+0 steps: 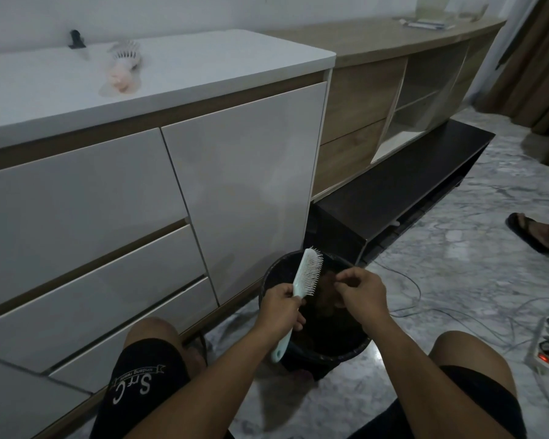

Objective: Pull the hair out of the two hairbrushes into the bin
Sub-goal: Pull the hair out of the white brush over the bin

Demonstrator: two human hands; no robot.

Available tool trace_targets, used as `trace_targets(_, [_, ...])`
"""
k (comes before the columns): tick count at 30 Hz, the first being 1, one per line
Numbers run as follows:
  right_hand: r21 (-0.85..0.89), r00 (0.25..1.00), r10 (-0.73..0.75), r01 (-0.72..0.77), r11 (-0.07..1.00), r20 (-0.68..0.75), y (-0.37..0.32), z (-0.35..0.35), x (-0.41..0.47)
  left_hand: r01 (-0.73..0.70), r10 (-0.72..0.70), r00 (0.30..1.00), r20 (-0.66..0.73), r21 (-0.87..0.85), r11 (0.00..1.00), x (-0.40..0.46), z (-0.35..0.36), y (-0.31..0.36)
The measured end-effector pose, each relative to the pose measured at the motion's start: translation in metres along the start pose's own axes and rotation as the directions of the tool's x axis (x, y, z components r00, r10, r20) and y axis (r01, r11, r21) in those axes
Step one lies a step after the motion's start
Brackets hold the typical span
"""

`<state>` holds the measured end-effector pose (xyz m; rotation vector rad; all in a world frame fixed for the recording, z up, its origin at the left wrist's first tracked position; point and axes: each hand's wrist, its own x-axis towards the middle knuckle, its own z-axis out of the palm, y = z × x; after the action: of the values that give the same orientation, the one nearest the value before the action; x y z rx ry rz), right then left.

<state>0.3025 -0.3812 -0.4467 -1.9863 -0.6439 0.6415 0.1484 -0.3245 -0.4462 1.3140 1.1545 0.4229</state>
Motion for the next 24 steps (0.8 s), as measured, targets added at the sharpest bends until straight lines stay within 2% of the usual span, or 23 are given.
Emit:
trace_targets(5, [0.03, 0.985, 0.077, -0.073, 0.997, -0.154, 0.005, 0.0, 0.004, 0.009, -0.009, 1.0, 0.0, 0.013, 1.0, -0.003, 0.0, -0.001])
trace_targets(11, [0.119, 0.939, 0.159, -0.128, 0.985, -0.307, 0.015, -0.005, 0.015, 0.07, -0.069, 0.995, -0.073, 0.014, 0.997, 0.001, -0.007, -0.003])
trace_targets(14, [0.134, 0.94, 0.226, -0.197, 0.971, -0.256, 0.019, -0.005, 0.018, 0.077, -0.076, 0.995, -0.063, 0.011, 0.997, 0.001, -0.012, -0.002])
trace_targets(19, [0.052, 0.957, 0.274, -0.27, 0.961, -0.093, 0.022, 0.002, 0.011, 0.074, -0.074, 0.996, -0.056, 0.001, 0.997, -0.001, -0.014, 0.002])
trace_targets(24, [-0.03, 0.951, 0.308, -0.308, 0.951, -0.017, 0.022, 0.006, 0.012, 0.077, -0.076, 0.996, -0.048, 0.0, 0.997, -0.002, -0.011, 0.003])
